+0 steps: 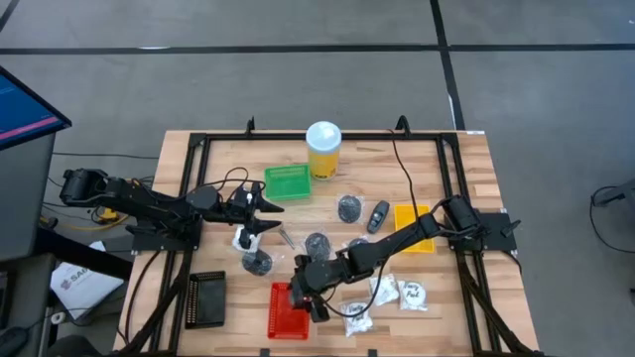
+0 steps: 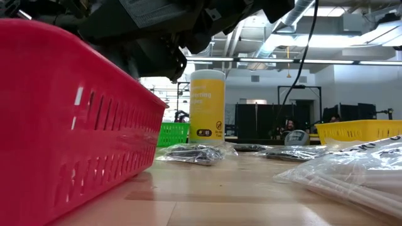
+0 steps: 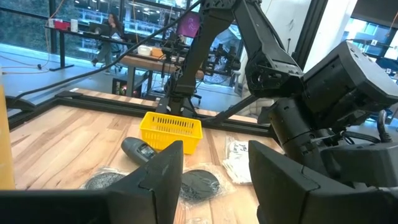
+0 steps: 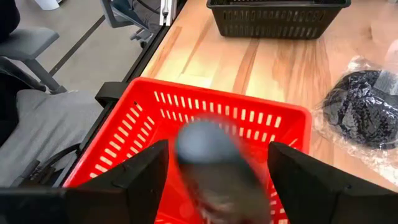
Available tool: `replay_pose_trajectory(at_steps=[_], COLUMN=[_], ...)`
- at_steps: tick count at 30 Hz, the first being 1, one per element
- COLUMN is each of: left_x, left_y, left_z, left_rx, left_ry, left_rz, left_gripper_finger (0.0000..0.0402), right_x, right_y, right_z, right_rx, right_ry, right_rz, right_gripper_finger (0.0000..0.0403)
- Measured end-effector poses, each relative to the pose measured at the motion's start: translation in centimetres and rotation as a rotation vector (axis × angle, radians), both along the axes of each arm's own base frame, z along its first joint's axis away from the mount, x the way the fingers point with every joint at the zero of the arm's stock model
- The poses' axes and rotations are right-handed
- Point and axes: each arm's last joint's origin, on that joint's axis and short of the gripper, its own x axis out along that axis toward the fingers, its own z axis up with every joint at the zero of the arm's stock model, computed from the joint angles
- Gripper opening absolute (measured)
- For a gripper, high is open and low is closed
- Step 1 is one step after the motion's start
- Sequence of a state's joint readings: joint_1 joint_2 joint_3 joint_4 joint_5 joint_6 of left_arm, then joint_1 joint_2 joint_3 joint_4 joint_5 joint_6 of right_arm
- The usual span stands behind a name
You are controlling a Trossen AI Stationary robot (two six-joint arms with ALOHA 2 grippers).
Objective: Pick & Place Travel size toiletries
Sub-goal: Put the gray deodorant into the red bin
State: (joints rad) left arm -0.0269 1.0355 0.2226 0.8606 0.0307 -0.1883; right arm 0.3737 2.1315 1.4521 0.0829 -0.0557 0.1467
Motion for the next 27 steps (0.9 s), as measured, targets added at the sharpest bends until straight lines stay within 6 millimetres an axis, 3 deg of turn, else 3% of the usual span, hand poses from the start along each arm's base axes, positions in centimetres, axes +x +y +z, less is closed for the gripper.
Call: replay_pose_trajectory(at_steps=[16, 27], left_x=[0.0, 0.0], left_y=[0.0, 0.0], left_z=[-0.1, -0.1], left_rx=[0.000, 0.000], left_ry=[0.005, 0.008], left_rz=[0.000, 0.000], left_gripper_finger=[0.0172, 0.0172], right_x=[0.0, -0.8], right_y=[-0.2, -2.1], right_z=[0.7, 2.1], right_rx=[-0.014, -0.087], right_ry=[-0.020, 0.047], right_rz=[0.010, 0.008], right_gripper_finger=[0.0254, 0.0254])
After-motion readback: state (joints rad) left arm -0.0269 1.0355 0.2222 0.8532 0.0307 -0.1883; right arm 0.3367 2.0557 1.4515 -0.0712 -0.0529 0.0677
